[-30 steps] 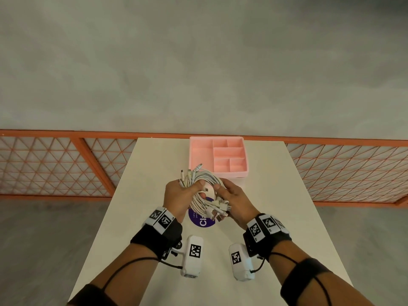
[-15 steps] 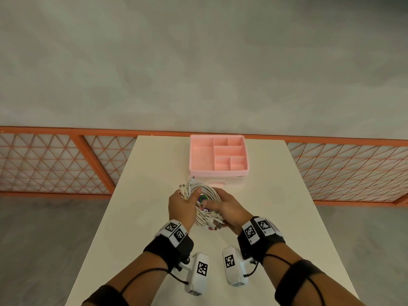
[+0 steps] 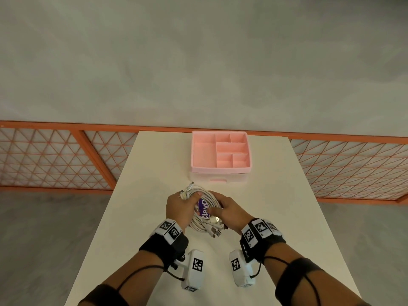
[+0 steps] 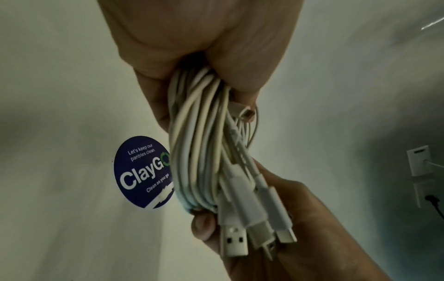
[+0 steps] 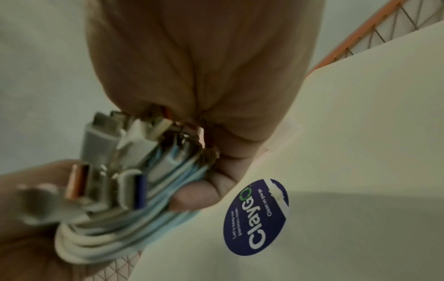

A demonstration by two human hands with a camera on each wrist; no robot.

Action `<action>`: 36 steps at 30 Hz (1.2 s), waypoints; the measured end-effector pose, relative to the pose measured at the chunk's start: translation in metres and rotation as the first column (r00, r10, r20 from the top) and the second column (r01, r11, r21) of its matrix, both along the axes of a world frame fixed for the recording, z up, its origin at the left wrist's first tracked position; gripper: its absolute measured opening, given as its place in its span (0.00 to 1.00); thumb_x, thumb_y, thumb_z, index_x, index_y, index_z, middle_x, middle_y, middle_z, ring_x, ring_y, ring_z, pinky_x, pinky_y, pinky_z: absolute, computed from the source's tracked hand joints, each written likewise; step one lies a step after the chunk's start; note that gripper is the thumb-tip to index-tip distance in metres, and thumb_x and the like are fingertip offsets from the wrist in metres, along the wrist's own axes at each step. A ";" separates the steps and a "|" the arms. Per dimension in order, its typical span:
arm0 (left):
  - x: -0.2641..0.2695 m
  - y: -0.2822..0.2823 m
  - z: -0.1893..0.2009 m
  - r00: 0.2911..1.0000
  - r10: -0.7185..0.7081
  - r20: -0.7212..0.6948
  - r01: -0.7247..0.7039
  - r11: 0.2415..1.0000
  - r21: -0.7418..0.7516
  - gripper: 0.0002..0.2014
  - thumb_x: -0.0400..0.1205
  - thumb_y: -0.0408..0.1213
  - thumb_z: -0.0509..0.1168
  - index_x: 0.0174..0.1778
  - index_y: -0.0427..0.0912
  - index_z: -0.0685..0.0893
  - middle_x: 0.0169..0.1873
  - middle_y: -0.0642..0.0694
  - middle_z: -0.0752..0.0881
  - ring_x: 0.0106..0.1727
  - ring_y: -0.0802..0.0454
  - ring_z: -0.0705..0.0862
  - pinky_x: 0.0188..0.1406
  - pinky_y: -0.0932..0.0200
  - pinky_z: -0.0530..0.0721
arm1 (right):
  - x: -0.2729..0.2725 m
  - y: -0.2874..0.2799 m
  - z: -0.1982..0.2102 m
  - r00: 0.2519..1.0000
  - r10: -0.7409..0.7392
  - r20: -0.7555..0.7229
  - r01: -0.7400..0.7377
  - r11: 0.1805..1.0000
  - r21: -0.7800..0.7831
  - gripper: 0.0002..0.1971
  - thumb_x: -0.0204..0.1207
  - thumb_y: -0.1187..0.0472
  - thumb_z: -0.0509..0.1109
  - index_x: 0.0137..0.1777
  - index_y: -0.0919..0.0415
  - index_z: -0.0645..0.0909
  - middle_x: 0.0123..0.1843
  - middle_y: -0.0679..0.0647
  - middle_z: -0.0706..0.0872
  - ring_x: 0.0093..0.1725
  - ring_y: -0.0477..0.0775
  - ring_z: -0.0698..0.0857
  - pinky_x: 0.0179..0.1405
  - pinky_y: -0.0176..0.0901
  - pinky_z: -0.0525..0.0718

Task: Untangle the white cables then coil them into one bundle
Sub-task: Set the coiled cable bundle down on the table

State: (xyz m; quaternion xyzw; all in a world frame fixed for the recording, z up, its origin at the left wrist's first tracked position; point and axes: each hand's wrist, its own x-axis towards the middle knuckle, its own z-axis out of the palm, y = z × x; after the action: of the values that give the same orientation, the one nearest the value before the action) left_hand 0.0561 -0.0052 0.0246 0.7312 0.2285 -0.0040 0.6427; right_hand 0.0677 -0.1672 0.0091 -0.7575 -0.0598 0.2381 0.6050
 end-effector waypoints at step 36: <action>0.037 0.048 -0.072 0.982 0.079 -0.169 -0.054 0.987 0.151 0.19 0.78 0.42 0.76 0.30 0.30 0.84 0.19 0.42 0.85 0.18 0.51 0.82 0.25 0.61 0.81 | 0.114 0.013 -0.080 0.537 -0.592 -0.601 0.812 0.556 0.179 0.12 0.81 0.53 0.72 0.52 0.63 0.84 0.42 0.56 0.91 0.41 0.56 0.89 0.40 0.49 0.85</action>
State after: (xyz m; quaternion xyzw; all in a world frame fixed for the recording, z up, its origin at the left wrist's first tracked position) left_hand 0.0935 0.0432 -0.0475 0.7651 0.3079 -0.0295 0.5648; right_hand 0.1814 -0.1545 -0.0709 -0.4722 0.3575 0.1232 0.7963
